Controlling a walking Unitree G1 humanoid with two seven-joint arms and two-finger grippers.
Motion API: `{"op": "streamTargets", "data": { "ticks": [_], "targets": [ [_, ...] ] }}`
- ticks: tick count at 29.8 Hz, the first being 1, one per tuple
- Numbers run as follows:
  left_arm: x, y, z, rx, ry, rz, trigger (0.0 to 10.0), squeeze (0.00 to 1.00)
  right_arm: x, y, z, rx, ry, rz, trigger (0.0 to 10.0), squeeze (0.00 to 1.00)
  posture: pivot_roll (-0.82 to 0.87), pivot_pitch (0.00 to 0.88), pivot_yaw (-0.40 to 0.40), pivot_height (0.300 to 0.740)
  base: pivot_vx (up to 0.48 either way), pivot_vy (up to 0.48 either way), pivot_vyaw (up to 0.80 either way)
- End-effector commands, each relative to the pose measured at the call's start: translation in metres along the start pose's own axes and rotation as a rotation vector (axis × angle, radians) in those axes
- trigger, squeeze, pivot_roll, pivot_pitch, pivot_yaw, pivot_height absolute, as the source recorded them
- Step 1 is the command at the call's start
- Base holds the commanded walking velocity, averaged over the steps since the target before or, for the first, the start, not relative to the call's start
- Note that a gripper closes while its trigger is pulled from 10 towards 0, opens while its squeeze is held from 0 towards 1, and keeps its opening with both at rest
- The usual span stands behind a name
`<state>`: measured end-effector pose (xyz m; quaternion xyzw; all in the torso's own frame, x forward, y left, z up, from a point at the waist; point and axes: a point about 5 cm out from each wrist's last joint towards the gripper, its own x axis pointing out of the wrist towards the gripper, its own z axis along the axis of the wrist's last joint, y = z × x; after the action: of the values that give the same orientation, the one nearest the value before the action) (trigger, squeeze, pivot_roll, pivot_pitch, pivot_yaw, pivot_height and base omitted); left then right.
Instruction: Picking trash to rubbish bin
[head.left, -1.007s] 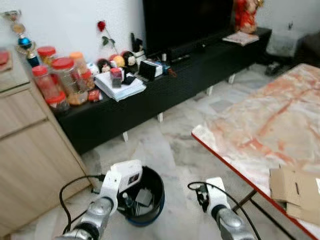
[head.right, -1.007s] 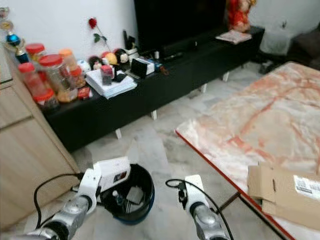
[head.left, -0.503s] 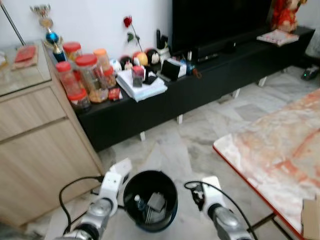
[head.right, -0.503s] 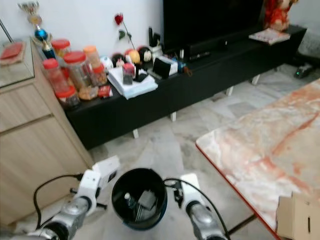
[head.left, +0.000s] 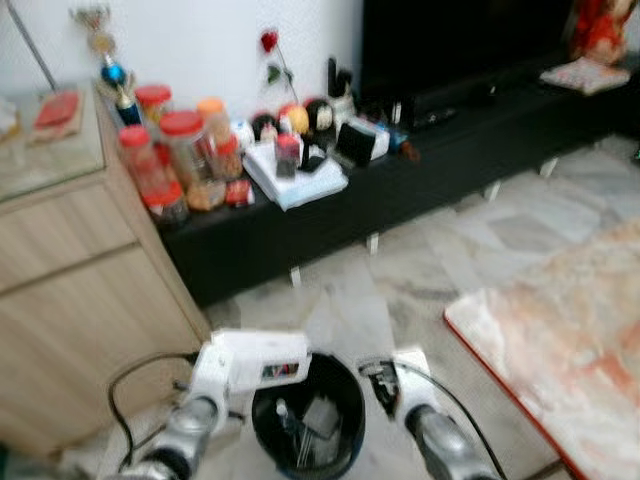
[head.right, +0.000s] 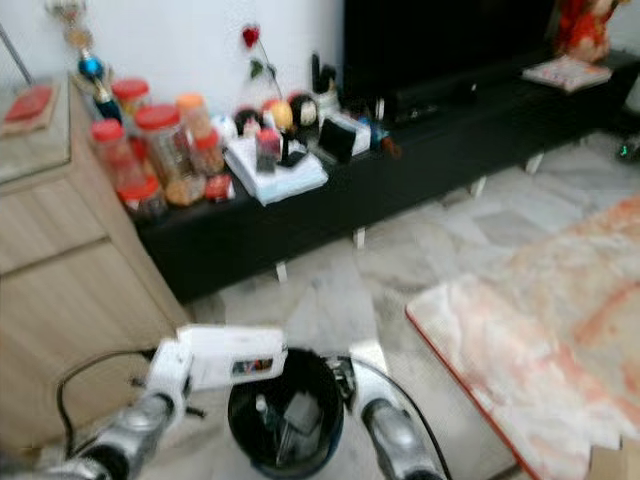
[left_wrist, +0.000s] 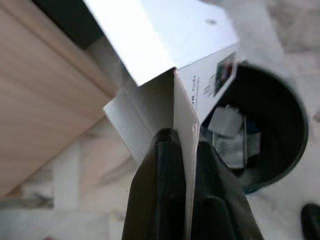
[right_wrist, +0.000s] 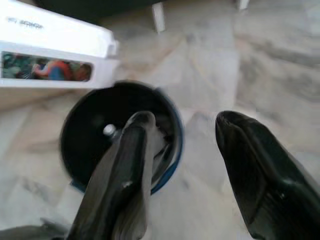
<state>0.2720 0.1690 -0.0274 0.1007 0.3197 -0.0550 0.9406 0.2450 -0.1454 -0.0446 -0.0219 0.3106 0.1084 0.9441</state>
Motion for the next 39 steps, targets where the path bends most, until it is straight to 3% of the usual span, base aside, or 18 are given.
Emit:
{"op": "streamTargets", "data": {
  "ticks": [1, 5, 16, 26, 39],
  "targets": [
    [-0.001, 0.012, -0.001, 0.011, 0.007, 0.025, 10.0, 0.00, 0.004, 0.011, 0.009, 0.012, -0.029, 0.027, 10.0, 0.00, 0.19, 0.026, 0.043, 0.740, 0.000, 0.000, 0.00],
    [-0.001, 0.011, -0.005, 0.035, 0.050, -0.001, 10.0, 0.00, 0.004, 0.011, 0.009, 0.011, -0.027, 0.032, 10.0, 0.00, 0.19, 0.025, 0.041, 0.740, 0.000, 0.000, 0.00],
    [0.003, 0.011, 0.011, 0.054, 0.009, -0.001, 10.0, 0.00, 0.006, 0.016, 0.014, -0.016, -0.033, 0.123, 10.0, 0.00, 0.17, 0.022, 0.036, 0.740, 0.000, 0.000, 0.00],
    [0.005, 0.005, 0.019, 0.019, -0.015, -0.028, 10.0, 0.00, 0.007, 0.024, 0.023, -0.053, -0.061, 0.237, 10.0, 0.00, 0.16, 0.022, 0.019, 0.740, 0.000, 0.000, 0.00],
    [0.004, 0.004, 0.015, -0.013, -0.012, -0.012, 10.0, 0.00, 0.006, 0.026, 0.019, -0.062, -0.058, 0.267, 10.0, 0.00, 0.16, 0.024, 0.000, 0.740, 0.000, 0.000, 0.00]
  ]
}}
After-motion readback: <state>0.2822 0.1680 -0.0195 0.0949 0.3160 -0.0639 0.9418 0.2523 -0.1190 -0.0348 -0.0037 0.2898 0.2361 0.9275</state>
